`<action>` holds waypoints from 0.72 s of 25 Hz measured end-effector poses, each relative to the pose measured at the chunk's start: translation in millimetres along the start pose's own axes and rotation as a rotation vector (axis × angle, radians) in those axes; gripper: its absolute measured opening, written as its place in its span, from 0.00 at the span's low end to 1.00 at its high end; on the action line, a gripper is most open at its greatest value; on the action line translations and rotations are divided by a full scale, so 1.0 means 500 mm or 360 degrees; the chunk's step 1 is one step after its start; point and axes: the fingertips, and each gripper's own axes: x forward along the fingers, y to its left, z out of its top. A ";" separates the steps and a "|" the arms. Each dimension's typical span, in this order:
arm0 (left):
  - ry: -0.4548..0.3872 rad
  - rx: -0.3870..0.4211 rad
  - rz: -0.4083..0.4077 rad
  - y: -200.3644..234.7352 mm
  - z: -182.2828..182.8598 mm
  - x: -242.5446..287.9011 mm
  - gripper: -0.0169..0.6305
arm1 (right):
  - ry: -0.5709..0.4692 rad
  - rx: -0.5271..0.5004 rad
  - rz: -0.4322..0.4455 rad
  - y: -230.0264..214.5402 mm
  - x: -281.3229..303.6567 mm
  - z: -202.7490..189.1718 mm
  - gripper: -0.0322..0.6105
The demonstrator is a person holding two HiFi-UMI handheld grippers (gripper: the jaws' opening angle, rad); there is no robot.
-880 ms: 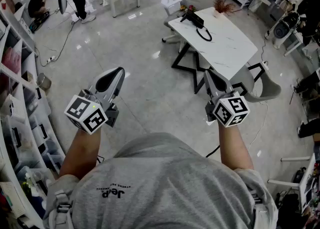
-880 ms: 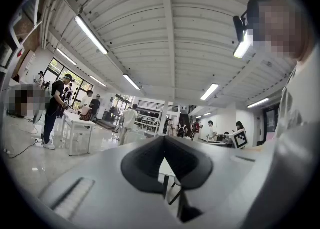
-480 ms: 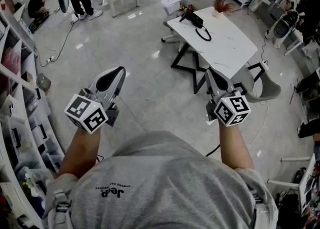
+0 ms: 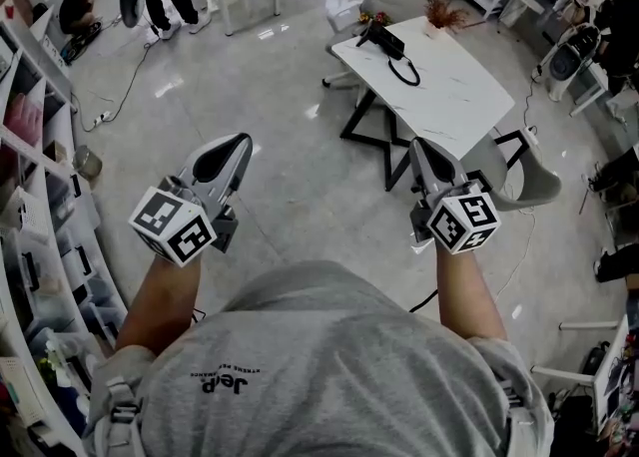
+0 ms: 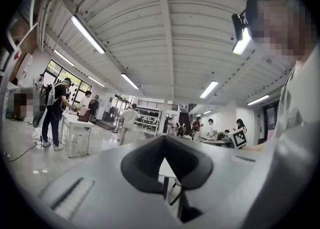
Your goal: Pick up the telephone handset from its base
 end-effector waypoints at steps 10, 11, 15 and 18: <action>-0.0014 0.0029 0.0092 -0.063 -0.006 0.048 0.11 | -0.0042 -0.0041 0.0163 -0.062 -0.011 0.017 0.64; -0.0014 0.0033 0.0105 -0.069 -0.006 0.053 0.11 | -0.0044 -0.0046 0.0168 -0.071 -0.013 0.017 0.64; -0.0032 0.0031 0.0161 -0.074 -0.008 0.071 0.11 | -0.0046 -0.0065 0.0187 -0.108 -0.007 0.016 0.64; -0.0029 0.0031 0.0186 -0.062 -0.014 0.082 0.11 | -0.0042 -0.0061 0.0192 -0.130 0.012 0.012 0.64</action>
